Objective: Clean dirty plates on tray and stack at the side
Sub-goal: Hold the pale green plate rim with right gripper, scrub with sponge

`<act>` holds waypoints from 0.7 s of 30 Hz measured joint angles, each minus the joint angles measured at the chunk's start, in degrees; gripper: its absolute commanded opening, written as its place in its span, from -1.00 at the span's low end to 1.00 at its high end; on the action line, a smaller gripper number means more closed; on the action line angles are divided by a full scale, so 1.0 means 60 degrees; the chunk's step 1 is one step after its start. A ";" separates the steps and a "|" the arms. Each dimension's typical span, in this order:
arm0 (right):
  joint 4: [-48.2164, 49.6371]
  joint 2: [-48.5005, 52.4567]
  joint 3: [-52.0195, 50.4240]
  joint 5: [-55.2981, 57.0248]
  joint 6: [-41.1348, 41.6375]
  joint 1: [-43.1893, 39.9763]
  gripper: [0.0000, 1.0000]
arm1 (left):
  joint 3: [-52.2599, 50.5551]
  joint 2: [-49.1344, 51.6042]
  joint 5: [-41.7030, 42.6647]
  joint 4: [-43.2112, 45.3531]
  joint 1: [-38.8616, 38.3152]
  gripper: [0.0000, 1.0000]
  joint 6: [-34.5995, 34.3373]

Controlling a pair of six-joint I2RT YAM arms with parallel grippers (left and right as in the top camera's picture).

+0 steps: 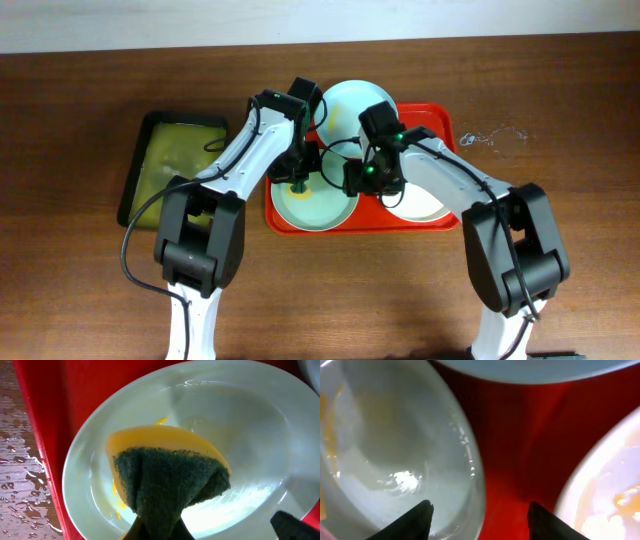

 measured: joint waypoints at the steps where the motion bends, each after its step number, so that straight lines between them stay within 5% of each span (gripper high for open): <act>1: 0.0113 0.0117 0.0000 0.0025 0.0000 -0.0033 0.24 | 0.0000 0.0000 0.0000 0.0000 0.0000 -1.00 0.0000; 7: 0.0503 0.0306 0.0004 -0.0492 -0.0463 -0.0266 -0.28 | 0.0000 0.0000 0.0004 0.0000 0.0004 -1.00 0.0000; 11: 0.0612 0.0339 -0.0058 -0.0514 -0.0590 -0.0266 -0.92 | 0.0000 0.0000 0.0004 0.0080 0.0000 -1.00 0.0000; 17: 0.0678 0.0346 -0.0062 -0.0597 -0.0521 -0.0266 -0.92 | 0.0000 0.0379 0.0004 0.0372 -0.0361 -1.00 0.0000; 20: 0.0678 0.0346 -0.0062 -0.0590 -0.0521 -0.0266 -0.92 | 0.0036 0.0787 0.0025 0.0514 -0.0430 -0.71 -0.0025; 21: 0.0681 0.0346 -0.0062 -0.0594 -0.0525 -0.0273 -0.92 | 0.0036 0.0798 0.0040 0.0565 -0.0426 -0.28 -0.0015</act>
